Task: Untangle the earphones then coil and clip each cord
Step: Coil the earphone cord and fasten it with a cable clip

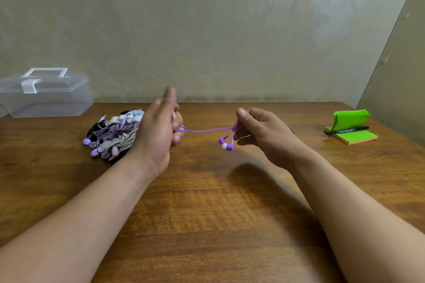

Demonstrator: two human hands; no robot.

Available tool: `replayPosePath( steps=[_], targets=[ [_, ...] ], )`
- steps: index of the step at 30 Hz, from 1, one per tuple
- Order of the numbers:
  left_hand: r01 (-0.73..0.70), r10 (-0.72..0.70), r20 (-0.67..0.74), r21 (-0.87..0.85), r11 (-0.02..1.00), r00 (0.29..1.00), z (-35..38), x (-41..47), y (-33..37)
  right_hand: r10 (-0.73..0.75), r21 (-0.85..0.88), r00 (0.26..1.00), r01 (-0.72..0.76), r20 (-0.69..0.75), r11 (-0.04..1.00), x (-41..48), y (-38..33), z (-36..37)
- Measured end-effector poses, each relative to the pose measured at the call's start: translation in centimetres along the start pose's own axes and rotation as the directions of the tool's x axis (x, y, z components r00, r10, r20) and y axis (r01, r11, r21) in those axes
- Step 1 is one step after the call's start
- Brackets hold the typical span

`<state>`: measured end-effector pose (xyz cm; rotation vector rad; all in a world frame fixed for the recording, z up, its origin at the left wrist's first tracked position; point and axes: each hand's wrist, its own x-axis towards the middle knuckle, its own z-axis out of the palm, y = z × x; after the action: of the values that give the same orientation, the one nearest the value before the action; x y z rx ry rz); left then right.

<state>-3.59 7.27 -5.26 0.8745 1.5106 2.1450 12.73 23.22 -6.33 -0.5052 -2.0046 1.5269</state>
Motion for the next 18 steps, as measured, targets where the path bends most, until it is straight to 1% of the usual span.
replayPosePath(
  steps=[2,4,6,8,10,13,15,18],
  targets=[
    [-0.057,0.035,0.111,0.208,0.976,0.993,0.5,-0.5,-0.5,-0.025,0.004,0.999,0.025,0.030,1.000,-0.2,-0.4,0.4],
    [-0.101,0.004,0.246,0.382,0.919,0.969,0.7,-0.9,-0.9,-0.052,-0.007,0.997,0.052,0.053,0.999,-0.4,-0.9,0.7],
    [-0.151,-0.053,0.357,0.519,0.842,0.933,0.9,-1.3,-1.2,-0.078,0.001,0.993,0.078,0.092,0.997,-0.6,-1.3,1.0],
    [-0.191,-0.077,0.393,0.597,0.780,0.916,1.0,-1.7,-1.3,-0.095,-0.022,0.990,0.098,0.103,0.995,-0.8,-1.6,1.3],
    [-0.199,-0.071,0.420,0.564,0.802,0.905,1.2,-2.0,-1.3,-0.097,-0.062,0.991,0.103,0.090,0.993,-1.0,-1.7,1.6],
    [-0.165,-0.070,0.478,0.432,0.887,0.876,1.1,-1.9,-1.2,-0.096,-0.034,0.992,0.099,0.077,0.995,-1.0,-1.6,1.9],
    [-0.157,-0.064,0.500,0.387,0.909,0.864,1.3,-2.1,-1.1,-0.119,-0.027,0.991,0.121,0.066,0.992,-1.1,-1.6,1.9],
    [-0.185,-0.035,0.531,0.356,0.916,0.847,1.7,-2.4,-1.3,-0.131,-0.014,0.989,0.132,0.062,0.991,-1.1,-1.5,2.2]
  ],
)
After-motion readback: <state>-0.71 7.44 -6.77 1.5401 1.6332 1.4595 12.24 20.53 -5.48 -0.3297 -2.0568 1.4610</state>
